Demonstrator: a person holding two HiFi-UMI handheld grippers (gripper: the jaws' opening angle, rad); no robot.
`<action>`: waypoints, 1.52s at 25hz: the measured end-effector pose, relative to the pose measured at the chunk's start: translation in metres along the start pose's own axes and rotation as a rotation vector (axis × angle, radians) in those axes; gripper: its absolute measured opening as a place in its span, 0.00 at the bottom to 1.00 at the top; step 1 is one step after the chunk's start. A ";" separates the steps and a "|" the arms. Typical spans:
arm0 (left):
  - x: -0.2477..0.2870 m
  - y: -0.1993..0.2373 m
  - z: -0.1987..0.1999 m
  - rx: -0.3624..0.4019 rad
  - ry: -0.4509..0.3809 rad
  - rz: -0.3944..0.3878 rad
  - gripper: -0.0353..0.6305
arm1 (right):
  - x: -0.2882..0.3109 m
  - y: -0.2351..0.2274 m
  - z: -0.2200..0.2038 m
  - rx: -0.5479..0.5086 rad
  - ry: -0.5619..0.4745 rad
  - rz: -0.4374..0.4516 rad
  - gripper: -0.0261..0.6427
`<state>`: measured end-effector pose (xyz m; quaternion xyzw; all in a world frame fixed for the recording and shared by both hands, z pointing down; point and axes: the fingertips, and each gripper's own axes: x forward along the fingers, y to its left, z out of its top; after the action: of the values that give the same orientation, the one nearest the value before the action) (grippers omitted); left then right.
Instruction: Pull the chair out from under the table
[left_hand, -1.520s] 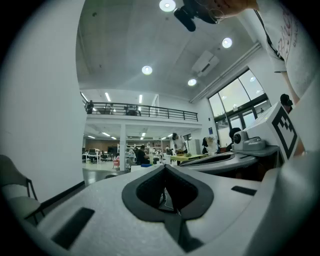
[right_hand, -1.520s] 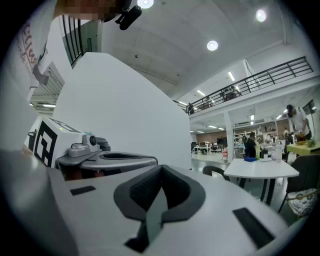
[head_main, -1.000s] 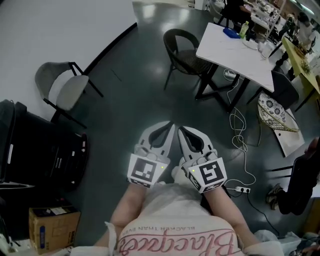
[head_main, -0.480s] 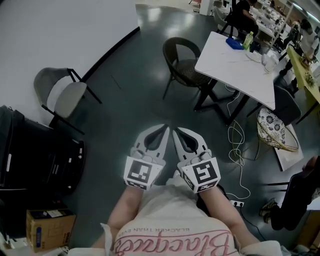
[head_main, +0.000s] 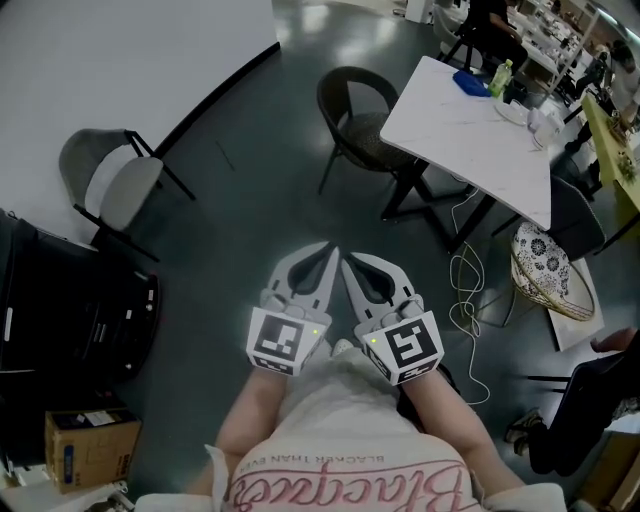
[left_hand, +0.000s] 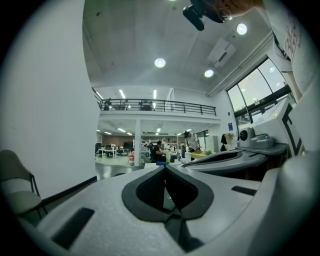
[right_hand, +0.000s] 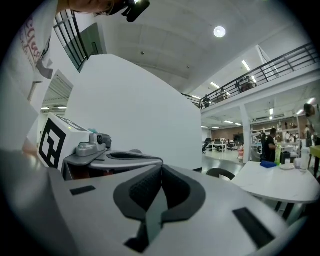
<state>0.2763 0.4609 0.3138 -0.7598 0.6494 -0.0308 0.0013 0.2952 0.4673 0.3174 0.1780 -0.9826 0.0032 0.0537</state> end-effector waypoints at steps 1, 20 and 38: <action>0.005 -0.001 -0.002 0.000 0.003 0.001 0.06 | 0.000 -0.005 -0.001 0.000 0.001 0.004 0.04; 0.089 0.049 -0.014 -0.041 0.032 0.017 0.06 | 0.057 -0.080 -0.010 0.007 0.024 0.001 0.04; 0.235 0.212 -0.020 -0.099 0.033 -0.053 0.06 | 0.246 -0.177 -0.007 0.044 0.044 -0.033 0.04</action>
<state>0.1023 0.1961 0.3357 -0.7752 0.6298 -0.0111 -0.0478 0.1293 0.2158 0.3479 0.1954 -0.9777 0.0278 0.0717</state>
